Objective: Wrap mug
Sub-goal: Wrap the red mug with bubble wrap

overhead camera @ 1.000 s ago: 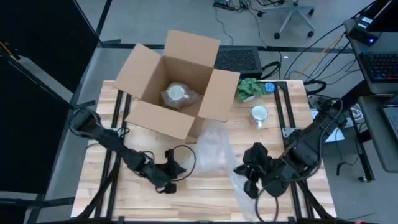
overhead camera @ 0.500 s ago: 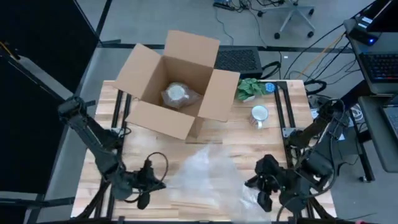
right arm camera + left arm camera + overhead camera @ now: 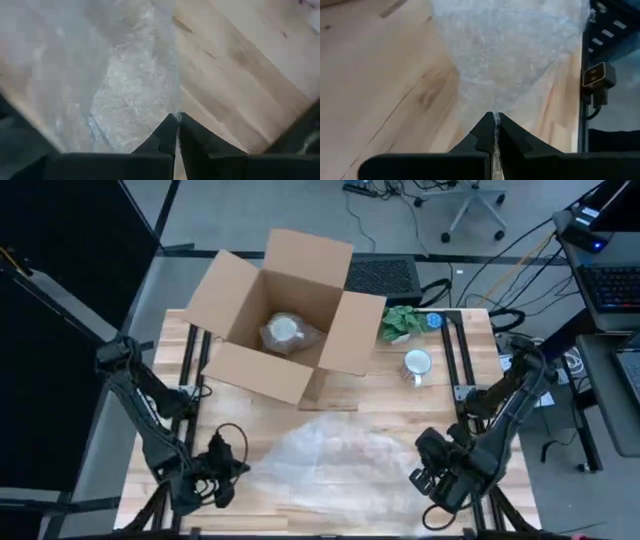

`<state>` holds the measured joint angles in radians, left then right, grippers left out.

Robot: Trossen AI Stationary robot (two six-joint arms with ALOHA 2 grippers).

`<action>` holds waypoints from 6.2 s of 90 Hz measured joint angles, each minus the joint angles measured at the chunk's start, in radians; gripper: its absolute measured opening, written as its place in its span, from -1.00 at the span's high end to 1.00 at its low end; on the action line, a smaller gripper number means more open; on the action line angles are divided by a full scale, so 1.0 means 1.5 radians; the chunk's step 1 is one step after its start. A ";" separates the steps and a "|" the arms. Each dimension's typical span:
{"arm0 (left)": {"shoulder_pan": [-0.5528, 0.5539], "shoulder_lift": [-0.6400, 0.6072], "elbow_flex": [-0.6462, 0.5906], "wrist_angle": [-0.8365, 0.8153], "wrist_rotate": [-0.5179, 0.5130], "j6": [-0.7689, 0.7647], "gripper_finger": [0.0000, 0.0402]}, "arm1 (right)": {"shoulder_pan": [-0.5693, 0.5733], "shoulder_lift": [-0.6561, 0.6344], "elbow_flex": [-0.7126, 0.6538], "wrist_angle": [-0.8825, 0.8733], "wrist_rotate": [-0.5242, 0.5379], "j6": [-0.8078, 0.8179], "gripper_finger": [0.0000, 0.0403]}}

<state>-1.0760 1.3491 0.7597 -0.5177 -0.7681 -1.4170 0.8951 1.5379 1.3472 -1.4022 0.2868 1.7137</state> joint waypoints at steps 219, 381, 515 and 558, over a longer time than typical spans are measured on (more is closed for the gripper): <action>0.174 0.018 0.037 0.332 0.253 0.729 0.03 | -0.206 0.335 -0.115 0.764 0.171 -0.483 0.10; 0.232 0.045 0.149 -0.427 0.114 0.222 0.94 | -0.183 0.336 -0.117 0.748 0.159 -0.487 0.10; 0.185 0.144 -0.073 0.182 0.235 0.355 0.11 | -0.134 0.210 -0.123 0.444 -0.005 -0.353 0.10; 0.244 0.155 -0.072 0.162 0.234 0.356 0.11 | -0.177 0.201 -0.230 0.402 0.012 -0.454 0.10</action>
<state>-0.7105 1.5823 0.6520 -0.2746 -0.4171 -0.8827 0.6292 1.8389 1.0023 -0.7994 0.3041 1.0332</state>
